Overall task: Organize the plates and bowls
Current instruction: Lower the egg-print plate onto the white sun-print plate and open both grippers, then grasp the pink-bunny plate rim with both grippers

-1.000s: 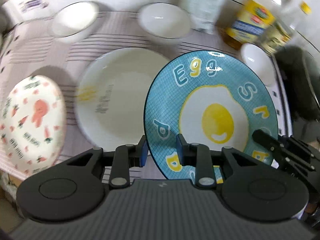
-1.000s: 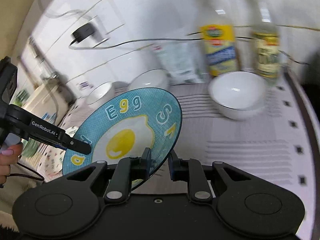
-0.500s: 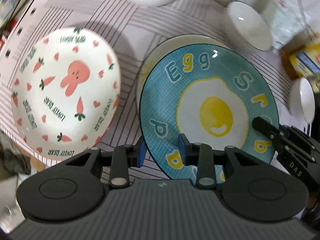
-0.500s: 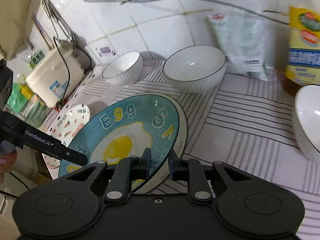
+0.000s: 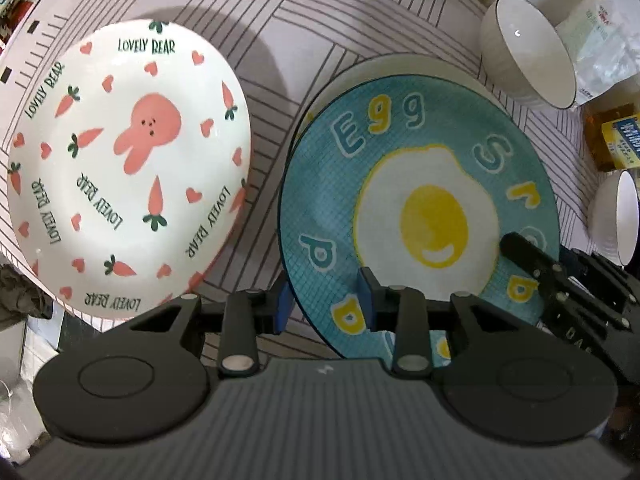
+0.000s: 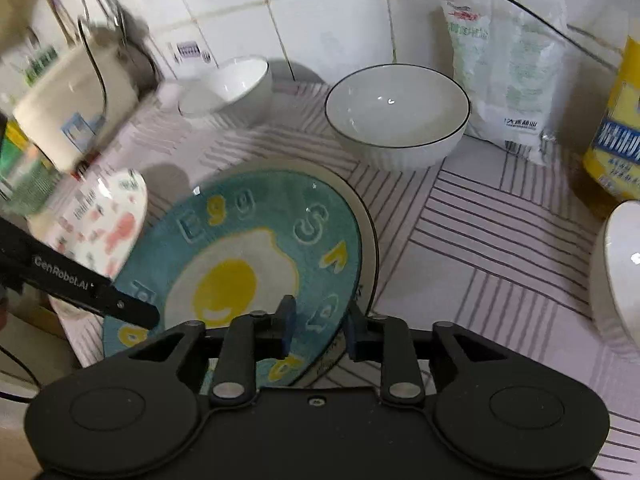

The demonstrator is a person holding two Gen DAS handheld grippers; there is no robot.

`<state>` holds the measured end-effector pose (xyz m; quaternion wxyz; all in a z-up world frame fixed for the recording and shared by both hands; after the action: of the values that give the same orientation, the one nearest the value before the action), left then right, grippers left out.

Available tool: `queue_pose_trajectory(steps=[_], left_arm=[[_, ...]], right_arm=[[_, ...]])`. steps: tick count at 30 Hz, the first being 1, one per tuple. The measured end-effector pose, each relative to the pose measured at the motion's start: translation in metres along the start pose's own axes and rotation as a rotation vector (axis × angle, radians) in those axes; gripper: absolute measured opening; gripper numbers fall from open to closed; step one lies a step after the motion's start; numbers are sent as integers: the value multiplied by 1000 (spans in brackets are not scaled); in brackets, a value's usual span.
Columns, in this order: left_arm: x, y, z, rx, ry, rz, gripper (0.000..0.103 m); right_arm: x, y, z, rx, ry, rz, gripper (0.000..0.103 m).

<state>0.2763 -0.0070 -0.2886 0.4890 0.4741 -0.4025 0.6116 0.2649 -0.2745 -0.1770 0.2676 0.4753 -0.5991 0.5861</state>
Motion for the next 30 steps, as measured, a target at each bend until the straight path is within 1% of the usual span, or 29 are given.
queue_pose_trajectory(steps=[4,7,8,10,11,13,15,17,19,21,24,26,28,30], left_arm=[[-2,-1,-5,28,25,-7,31],[-1,1,-3,16,15,-11,30],[0,2,-2,11,14,-13,30],[5,6,-2,6,46,-23,30],[8,9,-1,6,64,-25,30],[13,13,-2,-5,62,-18,30],[20,18,-6,-24,53,-13,30],[31,23,-11,-51,69,-5,30],[46,26,-16,-96,80,25,30],[63,29,-25,-148,75,59,30],[90,28,-43,-210,95,104,30],[112,28,-57,-248,102,140,30],[132,26,-69,-296,112,179,30],[151,22,-85,-338,120,214,30]], right_arm=[[2,1,-6,11,58,-17,34],[3,2,-11,43,119,-29,36],[3,3,-13,63,152,-39,36],[2,8,-17,113,248,-68,36],[4,9,-20,121,251,-59,36],[6,12,-28,135,238,-33,37],[11,14,-32,138,269,-29,36],[22,11,-35,99,242,2,36],[36,9,-38,39,200,38,36],[51,6,-45,-9,173,82,36],[74,3,-64,-45,139,149,36],[88,0,-81,-59,115,198,38],[99,-2,-99,-68,91,239,46],[108,-4,-121,-63,81,277,53]])
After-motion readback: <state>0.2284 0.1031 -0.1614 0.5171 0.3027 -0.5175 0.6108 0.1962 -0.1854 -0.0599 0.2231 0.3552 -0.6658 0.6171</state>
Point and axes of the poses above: each gripper's, at about its wrist camera, not at the fingertips, and x roughly against the way its jaws point, z to its right, y to its underside, the point moved 7 cm from there along -x, roughly the way its jaws point
